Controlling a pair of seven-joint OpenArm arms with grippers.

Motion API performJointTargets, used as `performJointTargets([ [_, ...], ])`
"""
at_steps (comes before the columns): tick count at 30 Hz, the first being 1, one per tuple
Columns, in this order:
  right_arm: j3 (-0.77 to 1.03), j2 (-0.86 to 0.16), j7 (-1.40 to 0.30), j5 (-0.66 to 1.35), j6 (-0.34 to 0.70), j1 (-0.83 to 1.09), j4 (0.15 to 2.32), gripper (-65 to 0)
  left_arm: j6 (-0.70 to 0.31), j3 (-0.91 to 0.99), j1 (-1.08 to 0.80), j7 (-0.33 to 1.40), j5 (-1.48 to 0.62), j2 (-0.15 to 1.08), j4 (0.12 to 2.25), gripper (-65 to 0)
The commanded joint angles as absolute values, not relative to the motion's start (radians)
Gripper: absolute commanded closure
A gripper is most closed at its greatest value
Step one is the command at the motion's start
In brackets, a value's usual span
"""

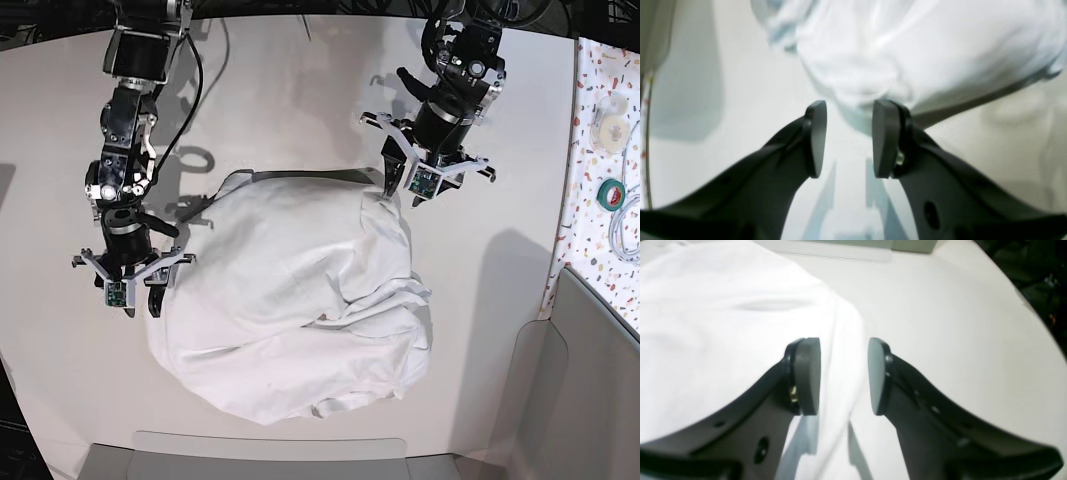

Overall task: Layout the t-shirt on the table in an organized manner, then fold the t-shirt properly
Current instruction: 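Lower both grippers onto the edge of the white t-shirt heap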

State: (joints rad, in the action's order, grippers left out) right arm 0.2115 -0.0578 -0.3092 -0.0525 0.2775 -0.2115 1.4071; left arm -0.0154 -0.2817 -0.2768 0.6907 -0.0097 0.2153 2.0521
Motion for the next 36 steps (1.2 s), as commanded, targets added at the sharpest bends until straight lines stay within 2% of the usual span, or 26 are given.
performJointTargets([
  [1,0.211,-0.062,-0.283,-0.048,0.277,-0.263,1.385,-23.2,-0.01,-0.282,-0.251,0.687,-0.008,0.216,2.072,-22.7],
  [4,0.211,-0.062,-0.283,-0.048,0.278,-0.34,1.265,-23.2,-0.01,-0.282,-0.232,0.737,-0.008,0.214,2.072,-22.7],
  [14,0.211,-0.071,-0.277,-0.048,0.278,-0.526,0.934,-22.6,-0.01,-0.282,-0.237,0.736,-0.008,0.214,2.072,-22.6],
  [16,0.211,-0.087,-0.277,-0.048,0.278,-0.549,0.863,-17.8,-0.01,-0.282,-0.237,0.736,-0.008,0.214,2.072,-22.5],
  [19,0.211,-0.093,-0.277,-0.05,0.277,-0.556,0.792,-2.6,-0.01,-0.282,-0.237,0.736,-0.008,0.214,2.074,-22.5],
  [20,0.211,-0.094,-0.277,-0.05,0.277,-0.55,0.786,0.0,-0.01,-0.282,-0.237,0.736,-0.008,0.214,2.074,-22.5],
  [27,0.211,-0.094,-0.278,-0.166,0.277,-0.426,0.822,0.0,-0.01,-0.282,-0.239,0.736,-0.008,0.214,2.074,-22.4],
  [36,0.211,0.016,-0.283,-0.291,0.277,-0.067,1.204,0.0,-0.01,-0.282,-0.239,0.736,-0.008,0.214,2.074,-22.4],
])
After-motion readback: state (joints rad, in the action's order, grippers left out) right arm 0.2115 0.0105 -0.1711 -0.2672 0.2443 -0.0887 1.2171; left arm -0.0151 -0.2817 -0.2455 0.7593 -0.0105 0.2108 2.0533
